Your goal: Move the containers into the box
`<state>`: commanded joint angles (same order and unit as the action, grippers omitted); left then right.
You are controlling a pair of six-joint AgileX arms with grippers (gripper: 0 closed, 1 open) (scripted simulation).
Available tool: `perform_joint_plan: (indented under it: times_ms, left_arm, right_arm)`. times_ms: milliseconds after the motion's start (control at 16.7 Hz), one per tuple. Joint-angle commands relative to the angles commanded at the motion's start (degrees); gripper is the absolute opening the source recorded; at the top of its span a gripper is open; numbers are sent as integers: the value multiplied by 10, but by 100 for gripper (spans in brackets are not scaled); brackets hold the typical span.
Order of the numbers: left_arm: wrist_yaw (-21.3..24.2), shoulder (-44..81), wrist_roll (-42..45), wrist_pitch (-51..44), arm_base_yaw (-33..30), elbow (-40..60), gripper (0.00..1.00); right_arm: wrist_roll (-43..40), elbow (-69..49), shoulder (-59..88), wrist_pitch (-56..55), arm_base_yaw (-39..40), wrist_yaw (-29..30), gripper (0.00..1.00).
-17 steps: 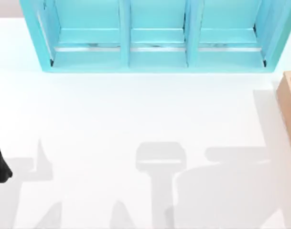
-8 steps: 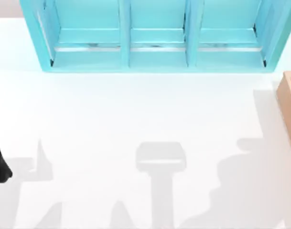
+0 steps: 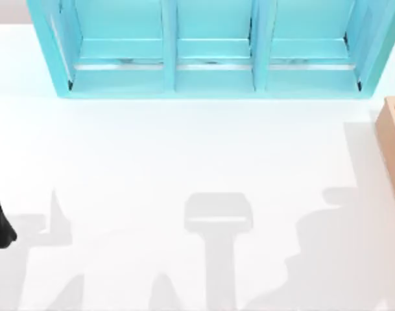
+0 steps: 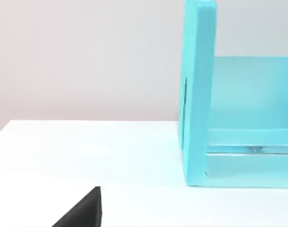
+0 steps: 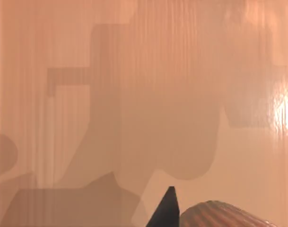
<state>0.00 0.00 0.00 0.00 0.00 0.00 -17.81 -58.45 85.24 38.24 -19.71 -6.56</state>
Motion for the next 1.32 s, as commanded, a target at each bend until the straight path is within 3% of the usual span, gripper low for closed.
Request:
perform_joint_plan:
  times_ms: [540, 1320]
  left_arm:
    - [0, 0, 0, 0, 0, 0, 100]
    - [0, 0, 0, 0, 0, 0, 100]
  right_arm:
    - [0, 0, 0, 0, 0, 0, 98]
    - [-3, -43, -2, 40, -1, 1, 100]
